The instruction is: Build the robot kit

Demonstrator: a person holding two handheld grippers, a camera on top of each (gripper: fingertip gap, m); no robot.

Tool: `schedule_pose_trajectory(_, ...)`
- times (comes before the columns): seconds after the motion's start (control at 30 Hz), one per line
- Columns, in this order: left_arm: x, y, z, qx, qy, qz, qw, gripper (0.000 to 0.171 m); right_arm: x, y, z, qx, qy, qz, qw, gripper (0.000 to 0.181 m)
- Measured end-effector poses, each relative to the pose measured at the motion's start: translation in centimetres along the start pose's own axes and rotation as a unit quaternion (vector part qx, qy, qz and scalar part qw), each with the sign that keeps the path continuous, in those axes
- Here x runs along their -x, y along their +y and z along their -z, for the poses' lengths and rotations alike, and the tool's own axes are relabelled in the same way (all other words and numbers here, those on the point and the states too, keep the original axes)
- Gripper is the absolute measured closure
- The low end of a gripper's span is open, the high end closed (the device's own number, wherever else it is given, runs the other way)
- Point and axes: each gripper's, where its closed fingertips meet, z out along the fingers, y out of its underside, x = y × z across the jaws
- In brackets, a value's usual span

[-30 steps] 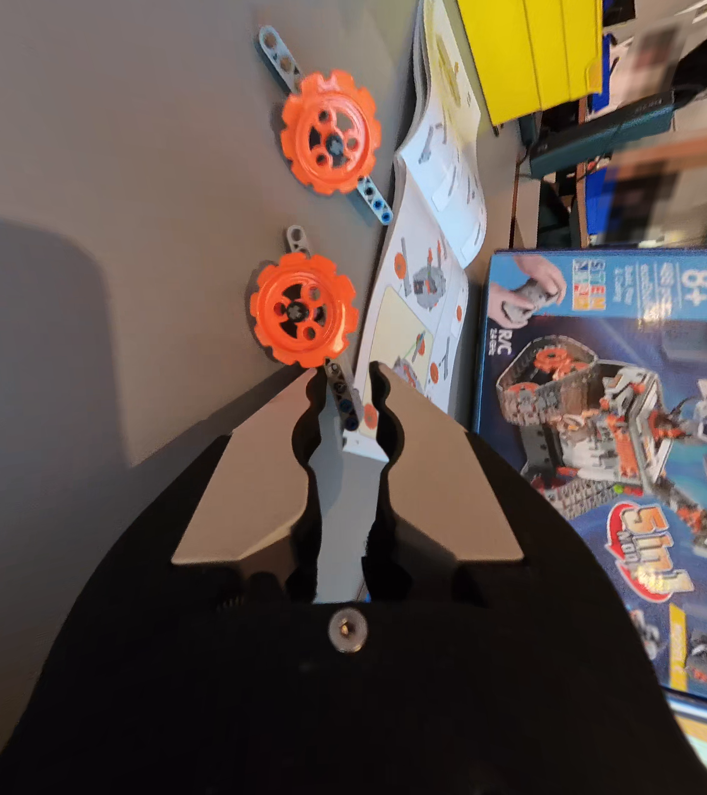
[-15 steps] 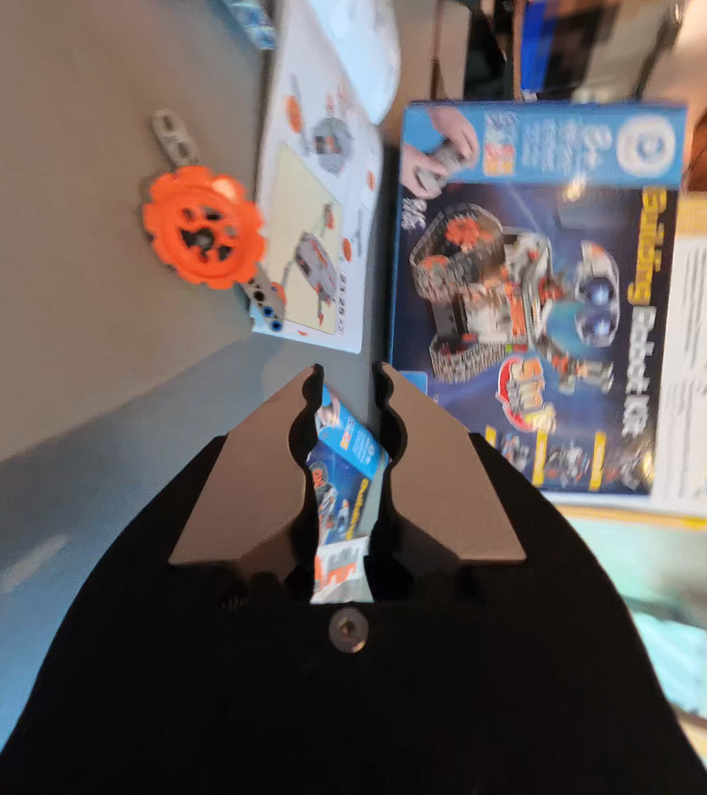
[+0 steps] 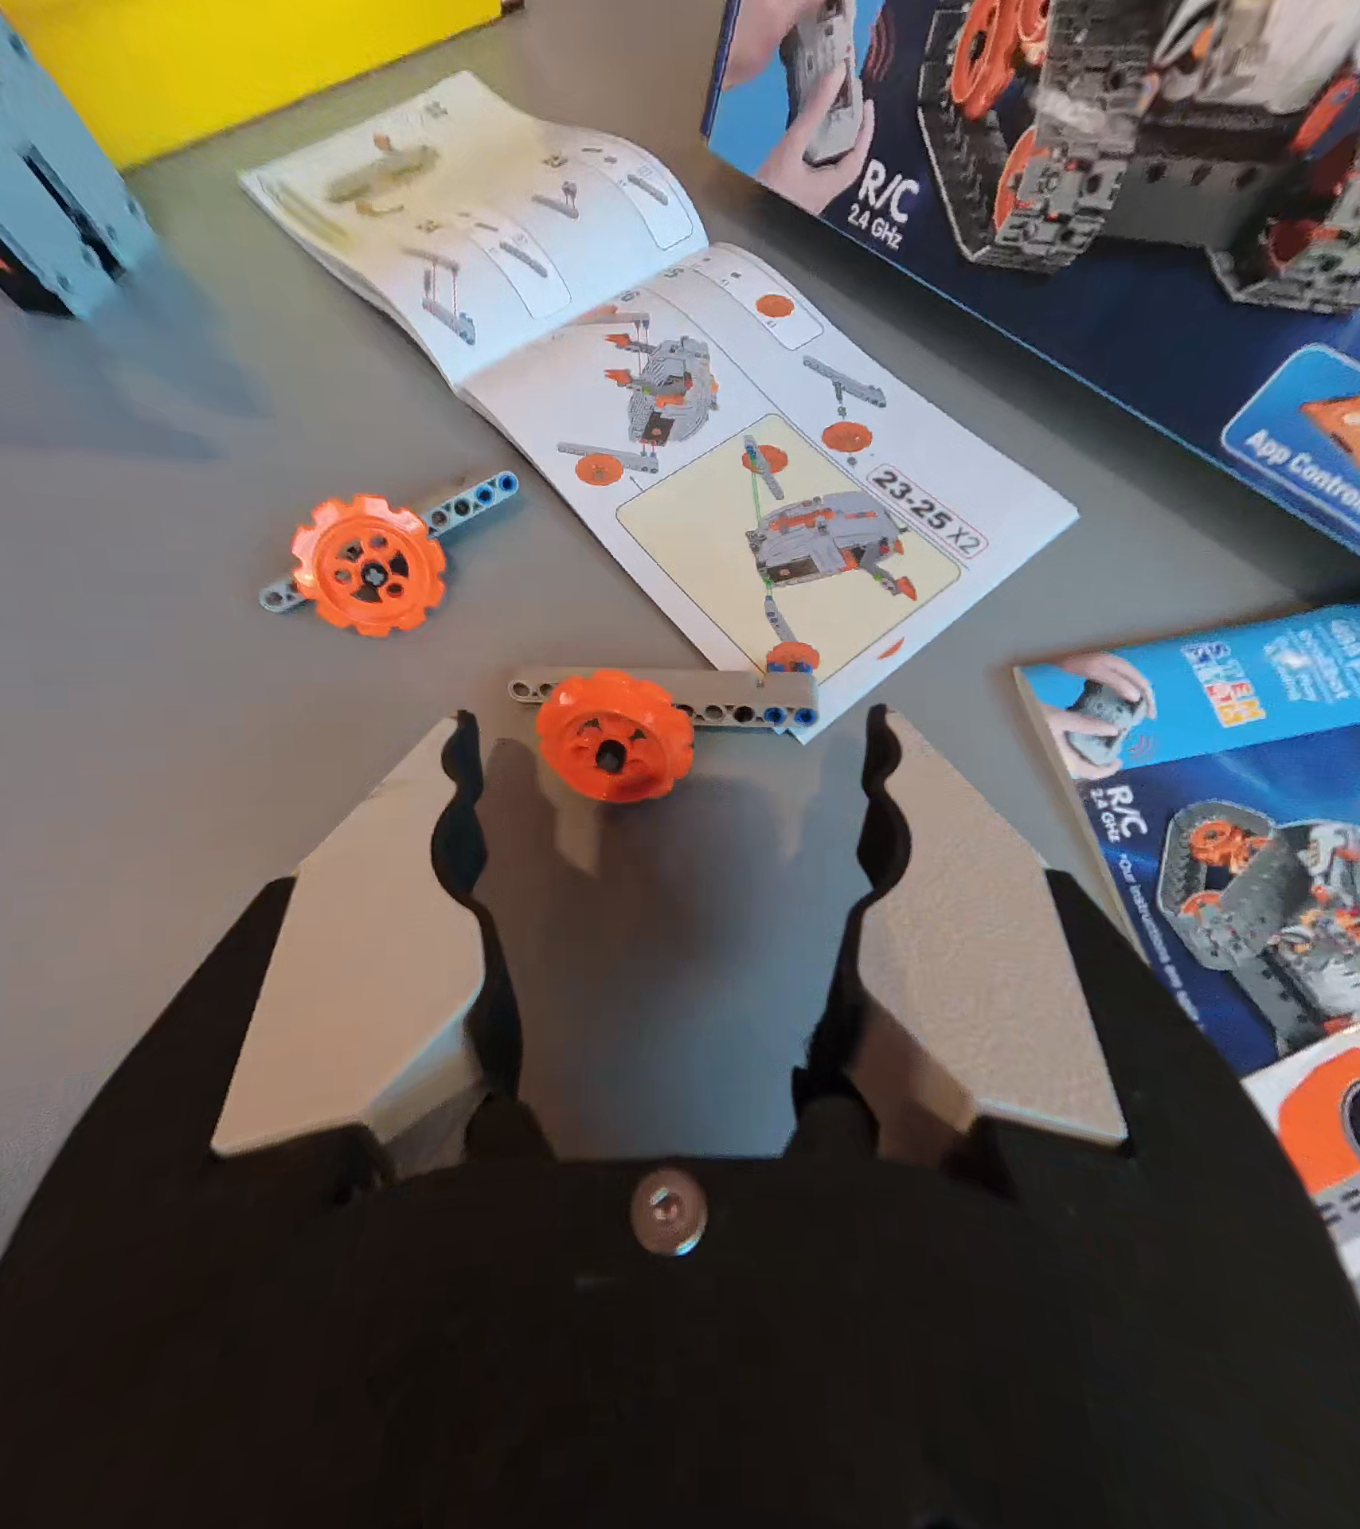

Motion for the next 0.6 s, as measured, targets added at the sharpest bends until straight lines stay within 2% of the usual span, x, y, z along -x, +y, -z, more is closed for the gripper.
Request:
schedule_pose_trajectory(0.2, 0.4, 0.7, 0.2, 0.01, -0.007, 0.006, 1.0, 0.156, 0.5, 1.2, -1.5, 0.028, -0.002, 0.028, 0.999, 0.09)
schedule_pose_trajectory(0.3, 0.8, 1.1, 0.3, 0.018, -0.014, 0.01, 1.0, 0.157, 0.8, 2.1, -2.0, 0.044, -0.011, 0.044, 0.998, 0.101)
schedule_pose_trajectory(0.6, 1.2, 1.2, 1.7, 0.027, -0.043, 0.003, 0.999, 0.158, 2.5, 2.1, -2.2, 0.05, -0.034, 0.073, 0.995, 0.109)
